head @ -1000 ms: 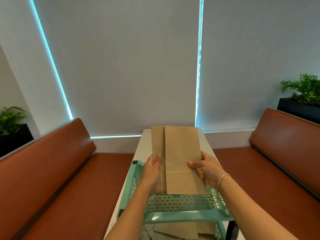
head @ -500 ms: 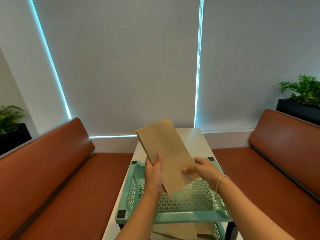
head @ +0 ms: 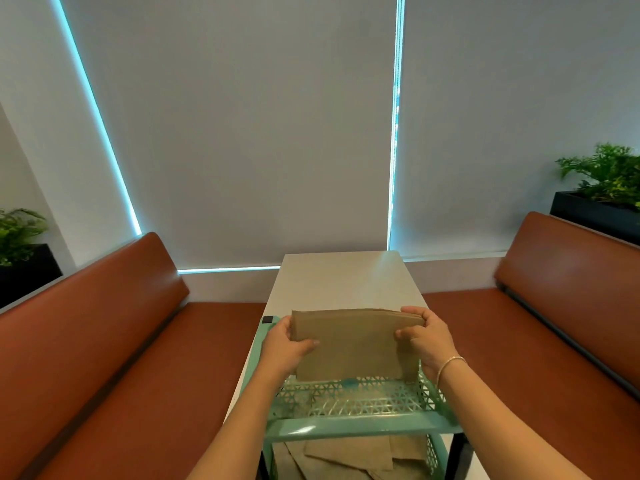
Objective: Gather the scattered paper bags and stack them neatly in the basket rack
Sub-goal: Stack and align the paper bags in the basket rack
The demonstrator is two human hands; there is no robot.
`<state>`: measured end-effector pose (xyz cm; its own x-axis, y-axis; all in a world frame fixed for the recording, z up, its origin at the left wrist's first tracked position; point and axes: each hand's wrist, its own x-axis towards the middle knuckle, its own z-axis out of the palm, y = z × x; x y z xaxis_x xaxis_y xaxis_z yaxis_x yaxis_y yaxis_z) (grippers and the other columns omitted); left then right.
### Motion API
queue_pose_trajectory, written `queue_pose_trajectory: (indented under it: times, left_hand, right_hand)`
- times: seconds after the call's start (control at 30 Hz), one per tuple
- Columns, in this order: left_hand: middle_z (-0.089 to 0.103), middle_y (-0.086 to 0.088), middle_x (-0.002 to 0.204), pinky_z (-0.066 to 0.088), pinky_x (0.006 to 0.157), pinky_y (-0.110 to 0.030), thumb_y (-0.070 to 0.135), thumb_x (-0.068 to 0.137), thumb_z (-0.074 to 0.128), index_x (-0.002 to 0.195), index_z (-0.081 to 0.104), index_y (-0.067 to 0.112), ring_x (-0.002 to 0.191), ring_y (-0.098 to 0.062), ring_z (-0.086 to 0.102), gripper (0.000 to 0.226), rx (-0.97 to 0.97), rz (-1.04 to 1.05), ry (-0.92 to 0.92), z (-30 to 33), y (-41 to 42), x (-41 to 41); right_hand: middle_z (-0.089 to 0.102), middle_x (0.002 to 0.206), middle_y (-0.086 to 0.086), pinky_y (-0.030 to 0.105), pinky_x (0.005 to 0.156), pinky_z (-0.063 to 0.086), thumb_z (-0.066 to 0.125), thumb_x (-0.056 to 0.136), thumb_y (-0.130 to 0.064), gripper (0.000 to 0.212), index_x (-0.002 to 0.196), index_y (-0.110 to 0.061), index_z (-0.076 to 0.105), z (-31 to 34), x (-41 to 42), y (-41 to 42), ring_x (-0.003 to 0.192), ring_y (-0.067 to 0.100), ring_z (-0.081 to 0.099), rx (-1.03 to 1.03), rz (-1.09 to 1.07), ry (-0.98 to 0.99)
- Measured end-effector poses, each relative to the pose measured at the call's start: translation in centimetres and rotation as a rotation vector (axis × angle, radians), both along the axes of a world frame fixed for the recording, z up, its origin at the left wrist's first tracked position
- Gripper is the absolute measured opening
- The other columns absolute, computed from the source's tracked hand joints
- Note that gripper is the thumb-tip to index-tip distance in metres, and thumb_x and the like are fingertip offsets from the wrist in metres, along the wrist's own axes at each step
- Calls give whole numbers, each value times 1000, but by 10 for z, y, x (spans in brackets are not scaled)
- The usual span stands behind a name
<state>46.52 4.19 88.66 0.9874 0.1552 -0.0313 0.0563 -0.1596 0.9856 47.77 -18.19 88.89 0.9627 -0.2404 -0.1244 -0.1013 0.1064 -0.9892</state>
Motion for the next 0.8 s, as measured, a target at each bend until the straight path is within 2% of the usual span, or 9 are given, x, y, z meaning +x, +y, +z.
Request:
queue_pose_trajectory:
  times: [0.1, 0.17, 0.23, 0.3, 0.4, 0.5, 0.6, 0.7, 0.8]
  left_hand:
    - [53, -7, 129, 47, 98, -42, 9, 73, 79, 129, 42, 19, 115, -25, 54, 68, 50, 14, 14, -3, -8, -4]
    - [39, -2, 141, 38, 106, -41, 14, 75, 78, 136, 35, 24, 130, -24, 40, 76, 65, 32, -30, 0, -13, -8]
    - [31, -2, 148, 34, 109, -40, 14, 76, 77, 141, 28, 30, 136, -23, 31, 83, 52, 48, -123, 3, -16, -12]
    - [32, 3, 146, 33, 108, -38, 12, 75, 78, 143, 22, 38, 135, -17, 30, 91, 89, 45, -187, 6, -19, -16]
    - [40, 11, 122, 35, 99, -26, 17, 77, 76, 135, 39, 40, 120, -8, 37, 72, 309, 45, -217, 7, -20, -18]
    - [41, 8, 110, 37, 99, -23, 27, 78, 74, 116, 59, 31, 110, -8, 40, 42, 554, 38, -200, 2, -16, -17]
    - [39, 3, 107, 40, 91, -25, 32, 81, 69, 111, 55, 25, 105, -14, 42, 35, 623, 13, -109, -4, -15, -18]
    - [42, 2, 101, 36, 76, -19, 19, 83, 65, 101, 51, 23, 92, -13, 46, 23, 616, 30, -104, 2, -15, -20]
    - [53, 3, 92, 33, 58, -16, 7, 83, 57, 86, 49, 25, 83, -12, 48, 20, 589, 58, -131, 10, -11, -17]
  right_hand:
    - [54, 102, 11, 27, 63, 47, 55, 77, 16, 53, 118, -17, 50, -2, -5, 11, 88, 24, 54, -79, 26, -13]
    - [53, 100, 9, 24, 62, 46, 52, 78, 15, 56, 118, -24, 45, 1, -8, 14, 88, 22, 54, -126, 47, -51]
    - [52, 98, 5, 23, 64, 47, 51, 78, 16, 57, 117, -26, 46, 1, -9, 16, 86, 20, 54, -180, 70, -90]
    - [55, 102, 6, 26, 71, 50, 49, 76, 17, 56, 111, -27, 52, 1, -10, 16, 89, 21, 55, -268, 84, -96]
    - [61, 102, 2, 33, 85, 51, 47, 75, 14, 49, 100, -26, 59, 1, -11, 14, 96, 22, 56, -434, 65, -61]
    - [61, 94, -1, 32, 87, 49, 47, 77, 10, 41, 93, -26, 60, 3, -9, 12, 91, 20, 54, -579, 65, -46]
    - [58, 96, 0, 26, 76, 42, 45, 81, 7, 37, 98, -23, 57, 5, -9, 12, 89, 18, 52, -667, 145, -36]
    - [57, 100, 1, 22, 75, 38, 45, 82, 9, 39, 106, -20, 57, 7, -9, 8, 90, 18, 50, -734, 190, -49]
    - [57, 102, 3, 22, 71, 38, 46, 81, 12, 40, 103, -20, 55, 10, -9, 3, 92, 20, 50, -723, 177, -82]
